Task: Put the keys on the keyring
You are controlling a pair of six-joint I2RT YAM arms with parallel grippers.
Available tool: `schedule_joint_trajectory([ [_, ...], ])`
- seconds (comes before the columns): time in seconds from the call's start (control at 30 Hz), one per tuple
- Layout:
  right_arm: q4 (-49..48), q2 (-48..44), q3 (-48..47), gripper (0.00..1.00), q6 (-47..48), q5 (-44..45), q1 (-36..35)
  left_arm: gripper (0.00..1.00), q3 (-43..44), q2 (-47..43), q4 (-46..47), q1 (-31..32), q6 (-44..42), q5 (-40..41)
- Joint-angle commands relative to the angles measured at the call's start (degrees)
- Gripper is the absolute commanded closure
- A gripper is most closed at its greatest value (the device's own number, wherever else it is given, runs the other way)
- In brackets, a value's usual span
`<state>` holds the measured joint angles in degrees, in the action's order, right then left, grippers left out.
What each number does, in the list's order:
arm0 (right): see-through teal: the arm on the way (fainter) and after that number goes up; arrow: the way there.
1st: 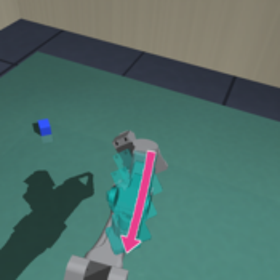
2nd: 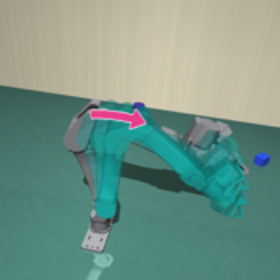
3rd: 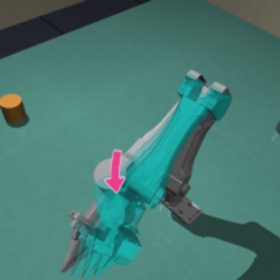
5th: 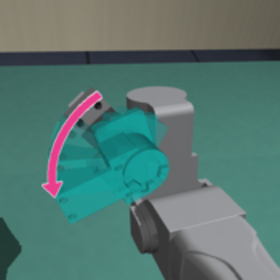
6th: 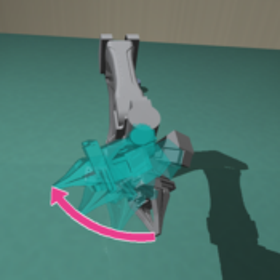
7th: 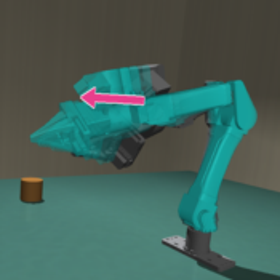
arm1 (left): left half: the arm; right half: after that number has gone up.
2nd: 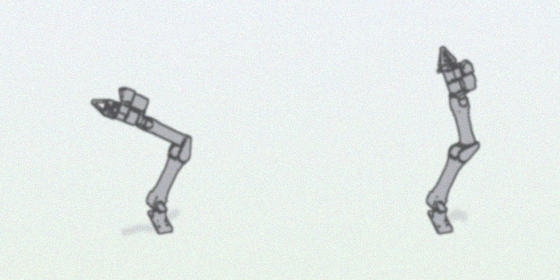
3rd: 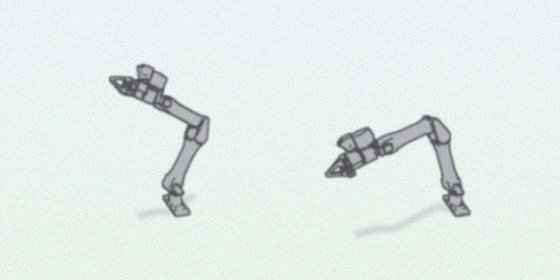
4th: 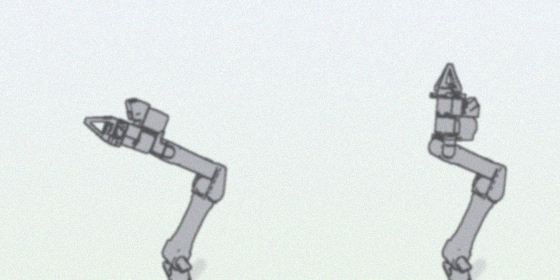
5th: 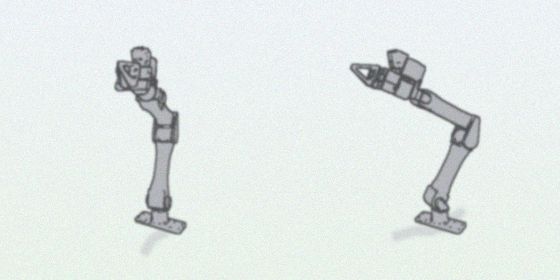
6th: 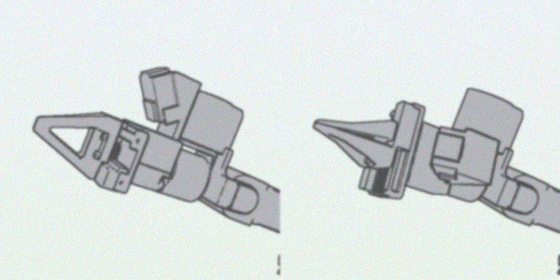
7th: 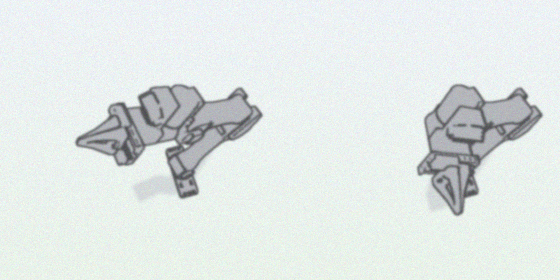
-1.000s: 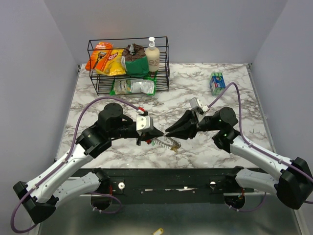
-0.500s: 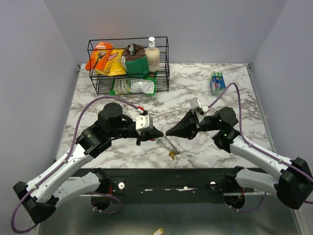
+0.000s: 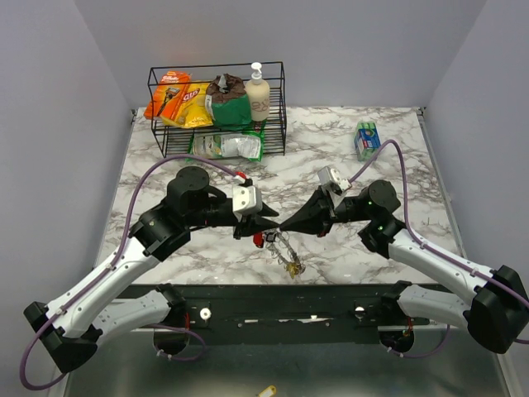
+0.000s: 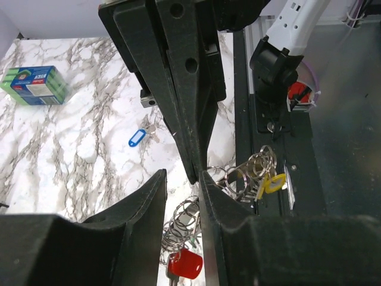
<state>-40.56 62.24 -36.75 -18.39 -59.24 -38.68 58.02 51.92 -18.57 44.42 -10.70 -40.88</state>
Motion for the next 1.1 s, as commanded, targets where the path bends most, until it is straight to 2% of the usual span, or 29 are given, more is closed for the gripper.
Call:
schedule_joint_trajectory([
  [0.0, -0.75, -0.98, -1.74, 0.99, 0.99, 1.23, -0.35, 0.64, 2.01, 0.81, -1.21, 0.05, -0.81, 1.86],
  [0.57, 0.39, -1.68, -1.30, 0.99, 1.78, 2.99, -0.35, 0.64, 3.86, 3.36, -6.30, 0.14, -1.60, 1.95],
  [0.67, 0.30, -1.77, -1.22, 0.99, 1.78, 2.99, -0.35, 0.65, 3.77, 3.62, -6.83, 0.14, -1.87, 2.91],
  [0.9, -0.14, -1.77, -1.04, 0.99, 1.52, 2.73, -0.35, 0.76, 3.59, 4.42, -7.53, 0.22, -2.39, 5.19],
  [1.07, -0.14, -2.21, -0.95, 0.99, 1.60, 2.64, -0.35, 0.77, 3.24, 4.42, -7.45, 0.22, -2.92, 6.52],
])
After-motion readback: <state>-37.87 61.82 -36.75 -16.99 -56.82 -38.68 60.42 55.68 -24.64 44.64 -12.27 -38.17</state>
